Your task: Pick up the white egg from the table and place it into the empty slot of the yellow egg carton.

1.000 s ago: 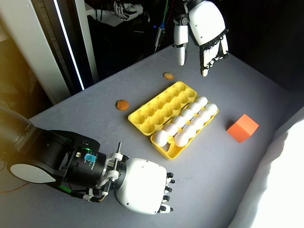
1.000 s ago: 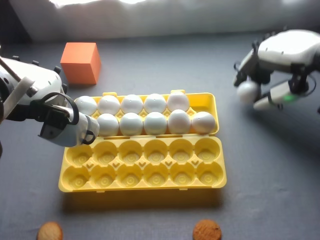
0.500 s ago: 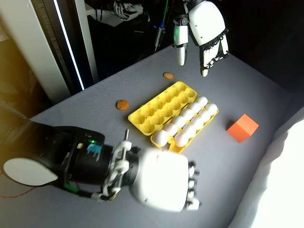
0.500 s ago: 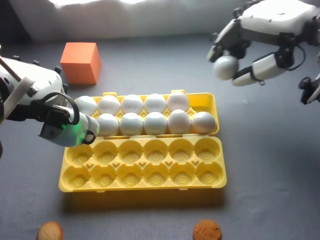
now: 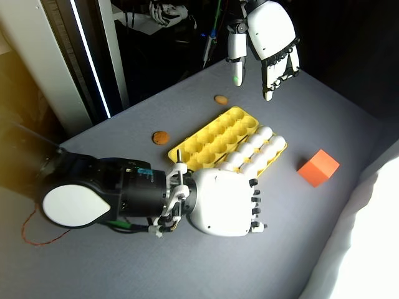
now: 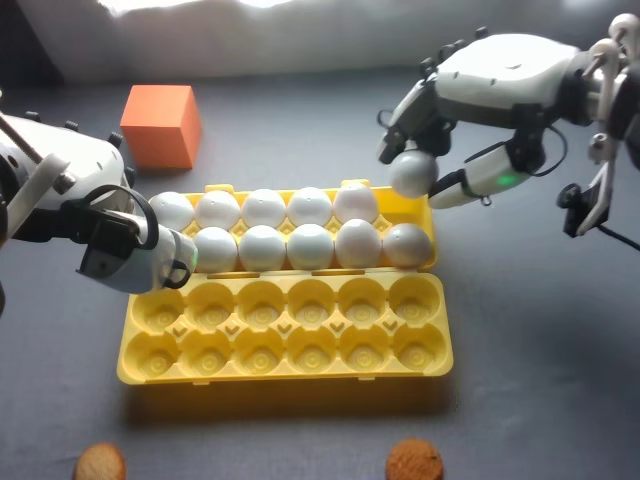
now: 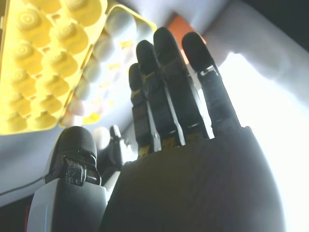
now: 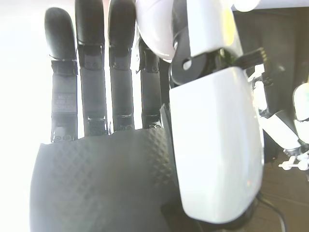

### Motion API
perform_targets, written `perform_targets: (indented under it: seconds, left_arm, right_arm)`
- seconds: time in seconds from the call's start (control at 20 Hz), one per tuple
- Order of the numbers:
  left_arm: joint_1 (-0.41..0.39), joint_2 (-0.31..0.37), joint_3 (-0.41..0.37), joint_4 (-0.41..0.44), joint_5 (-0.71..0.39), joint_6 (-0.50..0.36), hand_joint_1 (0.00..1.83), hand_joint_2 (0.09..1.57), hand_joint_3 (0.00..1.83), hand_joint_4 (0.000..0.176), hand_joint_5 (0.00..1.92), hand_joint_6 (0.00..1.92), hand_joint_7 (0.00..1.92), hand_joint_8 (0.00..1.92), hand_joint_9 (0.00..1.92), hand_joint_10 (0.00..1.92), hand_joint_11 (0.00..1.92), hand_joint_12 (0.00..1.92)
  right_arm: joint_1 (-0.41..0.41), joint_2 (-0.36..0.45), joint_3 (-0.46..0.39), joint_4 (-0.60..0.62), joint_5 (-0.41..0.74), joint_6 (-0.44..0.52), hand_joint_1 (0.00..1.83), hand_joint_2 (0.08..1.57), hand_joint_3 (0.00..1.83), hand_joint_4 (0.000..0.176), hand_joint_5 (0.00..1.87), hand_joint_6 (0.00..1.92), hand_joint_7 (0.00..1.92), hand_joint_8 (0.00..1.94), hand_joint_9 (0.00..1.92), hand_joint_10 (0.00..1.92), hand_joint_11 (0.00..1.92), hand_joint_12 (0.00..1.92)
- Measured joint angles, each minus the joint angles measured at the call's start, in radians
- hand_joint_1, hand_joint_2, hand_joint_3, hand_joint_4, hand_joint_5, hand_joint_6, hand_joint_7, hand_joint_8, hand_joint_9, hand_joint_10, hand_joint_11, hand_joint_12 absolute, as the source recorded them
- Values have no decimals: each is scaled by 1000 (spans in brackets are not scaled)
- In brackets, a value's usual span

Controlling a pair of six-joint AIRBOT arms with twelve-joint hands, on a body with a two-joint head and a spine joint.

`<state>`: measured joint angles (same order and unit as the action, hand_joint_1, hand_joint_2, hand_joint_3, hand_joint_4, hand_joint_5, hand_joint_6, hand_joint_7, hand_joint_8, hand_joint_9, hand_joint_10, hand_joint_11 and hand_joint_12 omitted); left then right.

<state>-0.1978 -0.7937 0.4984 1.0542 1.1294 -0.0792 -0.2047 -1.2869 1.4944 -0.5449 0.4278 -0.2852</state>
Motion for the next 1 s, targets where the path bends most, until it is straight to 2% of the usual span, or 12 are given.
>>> perform_targets:
  seconds: [0.1,0.3,0.35,0.5,0.6,0.7,0.75,0.8,0.9,0.95,1.0]
  left_arm:
    - [0,0,0,0,0,0,0,1332,0,0,523,0,698,0,675,0,148,1224]
    - [0,0,0,0,1,0,0,1337,1,0,540,6,714,6,703,11,184,1227]
    - [0,0,0,0,1,0,0,1335,0,0,527,0,711,4,703,11,183,1223]
    - [0,0,0,0,2,0,0,1334,0,0,521,0,707,1,697,7,183,1218]
    - [0,0,0,0,3,0,0,1331,0,0,516,0,695,0,685,2,167,1212]
    - [0,0,0,0,3,0,0,1333,0,0,536,3,718,4,695,5,194,1210]
    - [0,0,0,0,2,0,0,1332,0,0,536,2,717,2,694,4,201,1205]
    - [0,0,0,0,2,0,0,1330,0,0,544,4,722,4,699,6,199,1203]
    - [0,0,0,0,2,0,0,1335,1,0,533,0,713,0,693,3,179,1200]
    - [0,0,0,0,3,0,0,1335,0,0,541,4,715,2,696,4,179,1200]
    - [0,0,0,0,3,0,0,1337,1,0,555,9,723,4,706,8,199,1207]
  right_arm:
    - [-7,-8,0,1,0,-2,1198,1151,2,22,918,1066,913,1146,850,913,572,1350]
    - [-23,-9,0,42,-11,-68,1198,1155,1,14,885,1103,930,1138,855,943,566,1371]
    - [-23,-8,0,50,-11,-71,1198,1153,0,19,895,1097,929,1125,851,944,557,1374]
    - [-24,-10,0,64,-10,-85,1204,1144,0,18,925,1052,932,1120,863,933,594,1353]
    - [-26,-10,1,91,-9,-111,1200,1150,0,18,918,1051,919,1153,851,961,551,1403]
    - [-32,-9,5,102,-7,-112,1197,1159,2,7,881,1090,918,1170,841,986,540,1421]
    - [-35,-9,5,111,-10,-112,1196,1162,1,8,864,1120,922,1157,841,984,544,1427]
    - [-35,-9,5,114,-12,-112,1189,1167,1,21,864,1143,903,1158,822,937,529,1417]
    - [-35,-9,5,119,-7,-112,1197,1148,0,29,893,1131,945,1043,843,748,536,1343]
    - [-35,-9,5,119,-6,-112,1195,1152,1,22,861,1175,956,1030,840,702,525,1320]
    - [-35,-9,5,120,-6,-112,1196,1169,3,0,778,1244,966,1064,822,671,502,1302]
